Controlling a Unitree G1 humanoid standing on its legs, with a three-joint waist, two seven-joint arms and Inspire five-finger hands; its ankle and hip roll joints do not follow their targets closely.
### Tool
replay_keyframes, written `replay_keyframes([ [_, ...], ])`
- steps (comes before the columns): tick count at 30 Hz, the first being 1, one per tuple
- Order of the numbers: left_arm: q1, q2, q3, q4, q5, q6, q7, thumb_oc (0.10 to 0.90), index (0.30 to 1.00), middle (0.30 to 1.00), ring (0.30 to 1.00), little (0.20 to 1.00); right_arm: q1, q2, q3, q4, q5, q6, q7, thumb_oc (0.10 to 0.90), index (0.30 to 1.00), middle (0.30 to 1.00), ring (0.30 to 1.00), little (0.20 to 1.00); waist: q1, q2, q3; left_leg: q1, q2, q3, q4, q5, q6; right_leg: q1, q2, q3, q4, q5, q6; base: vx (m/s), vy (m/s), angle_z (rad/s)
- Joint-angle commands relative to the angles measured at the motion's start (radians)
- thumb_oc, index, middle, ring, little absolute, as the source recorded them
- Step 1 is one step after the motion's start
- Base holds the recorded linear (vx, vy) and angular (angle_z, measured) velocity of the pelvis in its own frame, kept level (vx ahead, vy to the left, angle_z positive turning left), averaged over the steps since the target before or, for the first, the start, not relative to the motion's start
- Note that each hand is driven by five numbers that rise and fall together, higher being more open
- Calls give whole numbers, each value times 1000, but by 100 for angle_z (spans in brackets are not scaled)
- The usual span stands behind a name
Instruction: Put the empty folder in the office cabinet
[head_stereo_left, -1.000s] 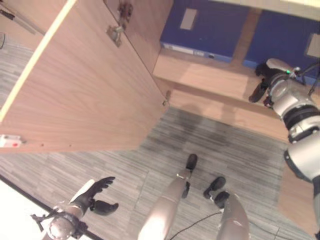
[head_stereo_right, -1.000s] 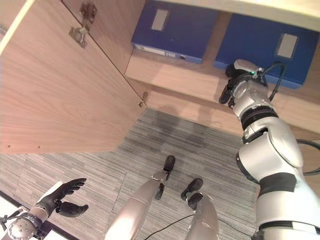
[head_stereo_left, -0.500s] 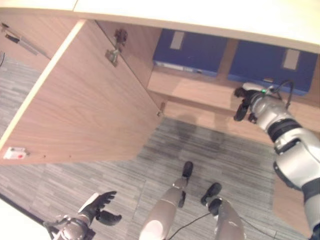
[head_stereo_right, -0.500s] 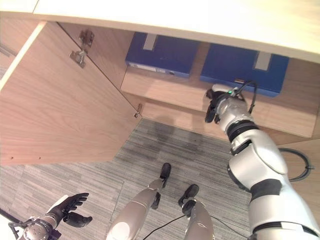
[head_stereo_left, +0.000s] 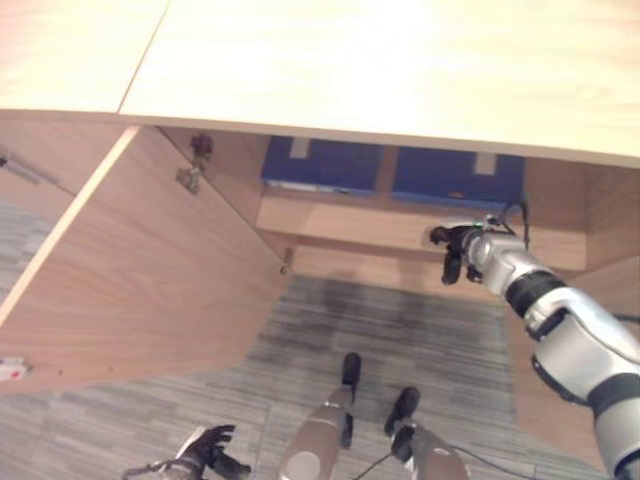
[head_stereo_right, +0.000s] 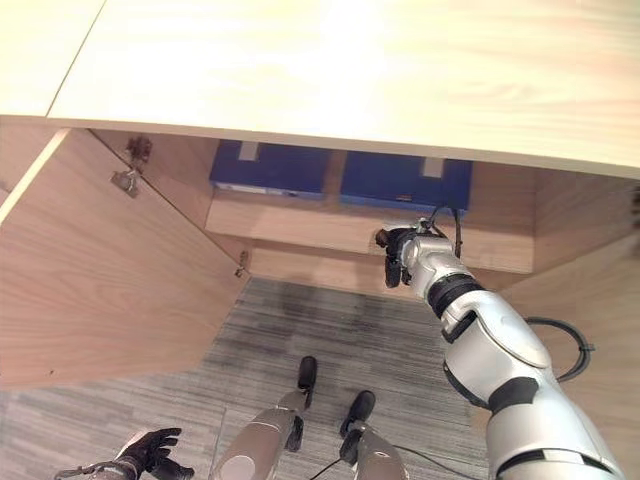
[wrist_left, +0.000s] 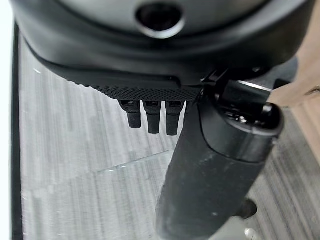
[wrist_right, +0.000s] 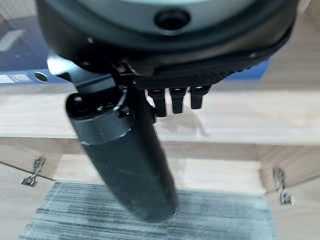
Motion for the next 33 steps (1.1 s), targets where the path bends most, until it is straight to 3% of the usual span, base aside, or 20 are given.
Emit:
replay_keyframes([
  [1,-31,-5,-14,141,25,-3,80,800,900,900,900,900,-1,16,-26,-8,47,-33,-55,800,900,900,900,900,8,-93,-34,73,-18,-104,-24,-117,-36,123,-30,27,-177,28,98,27,-33,-67],
  [2,-31,-5,-15,141,25,-3,80,800,900,900,900,900,-1,16,-26,-8,47,-33,-55,800,900,900,900,900,8,-93,-34,74,-17,-104,-24,-117,-36,123,-30,27,-177,28,98,58,11,-52],
  [3,-70,-72,-38,212,38,8,73,800,900,900,900,900,67,41,-80,-24,104,-24,-66,800,900,900,900,900,-28,-103,-82,108,-12,-69,-51,-126,-29,140,-15,56,-207,41,102,38,81,-14],
  [6,-130,-167,-67,339,8,15,29,800,900,900,900,900,177,118,-201,-29,281,-52,-137,800,900,900,900,900,-80,-105,-142,151,-10,-11,-55,-146,-20,156,-4,109,-228,63,110,52,129,-28],
  [9,-119,-175,-45,370,25,24,5,800,900,900,900,900,278,108,-252,-165,342,-73,-137,800,900,900,900,900,-107,-105,-173,184,-8,26,-55,-163,-13,166,-2,142,-224,66,113,51,89,-96],
  [10,-110,-173,-19,366,46,20,11,800,900,900,900,900,409,57,-323,-320,412,-98,-144,800,900,900,900,900,-134,-101,-197,222,-6,60,-55,-185,-7,180,1,174,-221,66,115,67,77,-83],
  [12,-108,-171,-8,364,59,19,13,800,900,900,900,900,470,30,-360,-375,439,-114,-149,800,900,900,900,900,-142,-99,-210,237,-4,72,-55,-193,-6,187,2,185,-220,65,116,64,60,-57],
  [13,-116,-173,19,376,67,16,13,800,900,900,900,900,595,-7,-442,-437,479,-146,-176,800,900,900,900,900,-163,-96,-232,262,-4,93,-55,-206,-4,196,3,200,-217,62,119,60,33,-43],
  [17,-105,-182,40,388,124,17,-2,800,900,900,900,900,829,-61,-611,-542,487,-161,-199,800,900,900,900,900,-203,-90,-270,295,-4,120,-55,-229,0,217,3,215,-222,61,128,56,24,-30],
  [18,-105,-182,40,388,124,17,-2,800,900,900,900,900,829,-61,-611,-542,487,-161,-199,800,900,900,900,900,-203,-90,-270,295,-4,120,-55,-229,0,217,3,215,-222,61,128,28,24,-21],
  [19,-98,-191,45,392,152,20,-16,800,900,900,900,900,927,-77,-678,-569,459,-157,-209,800,900,900,900,900,-227,-85,-283,304,-5,131,-55,-238,3,220,2,225,-223,61,131,28,28,-17],
  [22,-92,-196,46,398,176,20,-22,800,900,900,900,900,1044,-62,-765,-579,465,-156,-222,800,900,900,900,900,-250,-78,-296,317,-5,152,-55,-248,6,219,3,246,-224,68,134,13,26,-23],
  [33,-100,-193,59,426,205,29,-27,800,900,900,900,900,1233,16,-932,-492,476,-138,-289,800,900,900,900,900,-341,-71,-303,342,-3,221,-55,-268,15,201,17,325,-216,81,142,-11,9,-23],
])
